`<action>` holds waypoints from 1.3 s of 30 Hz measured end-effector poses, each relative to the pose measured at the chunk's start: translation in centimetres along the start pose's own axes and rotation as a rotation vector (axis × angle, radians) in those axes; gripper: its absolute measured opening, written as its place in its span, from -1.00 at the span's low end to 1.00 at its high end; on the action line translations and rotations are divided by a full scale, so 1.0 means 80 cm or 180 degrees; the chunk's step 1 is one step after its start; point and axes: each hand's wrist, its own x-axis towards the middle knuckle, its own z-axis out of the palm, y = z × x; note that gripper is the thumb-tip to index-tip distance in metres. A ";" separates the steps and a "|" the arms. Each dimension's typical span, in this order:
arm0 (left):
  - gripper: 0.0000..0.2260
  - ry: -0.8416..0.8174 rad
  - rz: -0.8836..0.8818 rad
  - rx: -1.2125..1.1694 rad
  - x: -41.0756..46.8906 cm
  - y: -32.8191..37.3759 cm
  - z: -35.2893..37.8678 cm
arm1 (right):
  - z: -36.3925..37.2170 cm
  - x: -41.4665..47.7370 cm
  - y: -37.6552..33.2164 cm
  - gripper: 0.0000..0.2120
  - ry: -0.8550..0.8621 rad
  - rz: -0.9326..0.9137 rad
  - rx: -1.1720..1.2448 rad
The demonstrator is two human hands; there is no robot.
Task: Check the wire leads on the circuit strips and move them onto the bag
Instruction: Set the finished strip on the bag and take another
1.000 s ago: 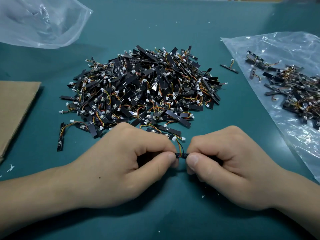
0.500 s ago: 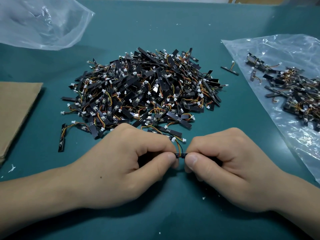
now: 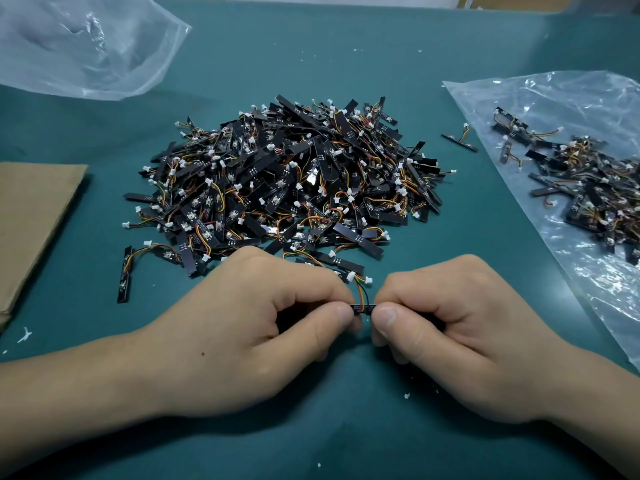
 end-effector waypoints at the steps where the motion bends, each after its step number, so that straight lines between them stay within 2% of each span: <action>1: -0.82 0.0034 -0.0012 -0.0086 0.000 0.000 0.000 | 0.000 0.000 0.000 -0.70 0.0014 0.0002 0.0042; 11: -0.84 -0.0285 0.0038 0.0275 0.001 -0.004 -0.005 | -0.002 0.000 0.001 -0.70 -0.0017 -0.0021 0.0059; 21: -0.83 -0.0213 -0.0064 0.0295 -0.001 -0.002 -0.003 | -0.002 -0.001 0.001 -0.67 -0.0070 0.0036 0.0050; 25: -0.71 -0.0151 -0.0052 0.0125 -0.001 -0.001 -0.004 | -0.003 -0.001 0.001 -0.68 -0.0086 0.0022 0.0067; 27: -0.68 -0.0209 -0.0011 0.0274 0.000 0.002 -0.005 | -0.003 -0.001 0.001 -0.68 -0.0082 0.0025 0.0020; 30: -0.68 -0.0176 -0.0043 0.0291 0.000 -0.001 -0.005 | -0.003 -0.001 0.000 -0.69 -0.0084 0.0033 0.0052; 35: -0.85 -0.0148 0.0017 0.0407 0.002 -0.003 -0.005 | -0.003 -0.001 -0.001 -0.70 -0.0072 0.0067 0.0090; 39: -0.73 -0.0066 -0.0005 0.0442 0.001 0.000 -0.005 | -0.002 -0.001 0.000 -0.68 -0.0126 0.0127 0.0067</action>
